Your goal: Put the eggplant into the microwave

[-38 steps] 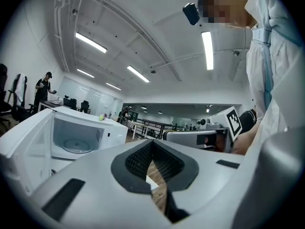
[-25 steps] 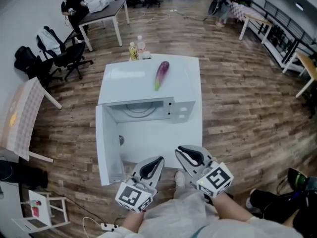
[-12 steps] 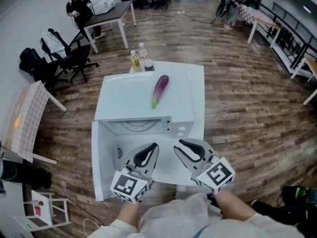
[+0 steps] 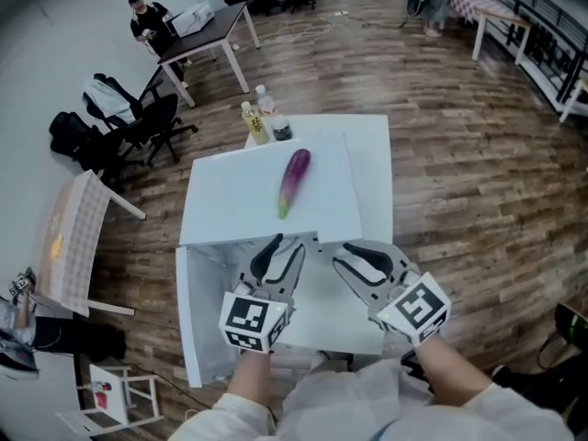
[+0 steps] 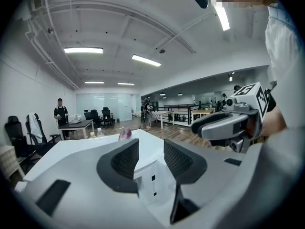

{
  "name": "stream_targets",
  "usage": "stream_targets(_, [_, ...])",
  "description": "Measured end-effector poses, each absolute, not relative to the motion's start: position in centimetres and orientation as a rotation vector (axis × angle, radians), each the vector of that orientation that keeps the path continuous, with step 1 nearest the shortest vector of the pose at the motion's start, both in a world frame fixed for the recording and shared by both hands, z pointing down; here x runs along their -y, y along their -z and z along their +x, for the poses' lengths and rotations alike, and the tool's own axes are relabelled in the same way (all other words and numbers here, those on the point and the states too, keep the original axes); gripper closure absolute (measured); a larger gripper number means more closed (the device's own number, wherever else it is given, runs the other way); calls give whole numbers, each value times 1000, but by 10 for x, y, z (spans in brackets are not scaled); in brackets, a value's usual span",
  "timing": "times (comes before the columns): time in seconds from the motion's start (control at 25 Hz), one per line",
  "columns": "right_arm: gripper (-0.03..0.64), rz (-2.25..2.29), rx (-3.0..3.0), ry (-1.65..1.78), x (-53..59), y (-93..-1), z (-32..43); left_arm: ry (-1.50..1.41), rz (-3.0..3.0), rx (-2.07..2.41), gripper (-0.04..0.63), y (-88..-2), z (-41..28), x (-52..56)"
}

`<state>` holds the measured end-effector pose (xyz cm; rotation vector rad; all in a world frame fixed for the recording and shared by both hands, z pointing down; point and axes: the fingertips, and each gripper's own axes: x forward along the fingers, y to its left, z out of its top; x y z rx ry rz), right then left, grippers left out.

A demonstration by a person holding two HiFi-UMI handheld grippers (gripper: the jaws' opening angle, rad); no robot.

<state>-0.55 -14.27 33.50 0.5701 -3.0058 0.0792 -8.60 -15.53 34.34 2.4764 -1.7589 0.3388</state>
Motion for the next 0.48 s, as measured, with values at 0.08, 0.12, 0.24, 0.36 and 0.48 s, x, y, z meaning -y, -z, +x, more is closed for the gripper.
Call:
stream_targets(0.08, [509, 574, 2997, -79, 146, -336, -7, -392, 2431, 1774, 445, -347, -93, 167])
stream_targets(0.12, [508, 577, 2992, -76, 147, -337, -8, -404, 2408, 1784, 445, -347, -97, 174])
stream_targets(0.24, [506, 592, 2995, -79, 151, -336, -12, -459, 2365, 1801, 439, -350, -107, 192])
stream_targets(0.36, [506, 602, 2993, -95, 156, -337, -16, -576, 2326, 1795, 433, -357, -113, 207])
stream_targets(0.48, [506, 615, 2993, -116, 164, -340, -20, -685, 2291, 1831, 429, -364, -122, 223])
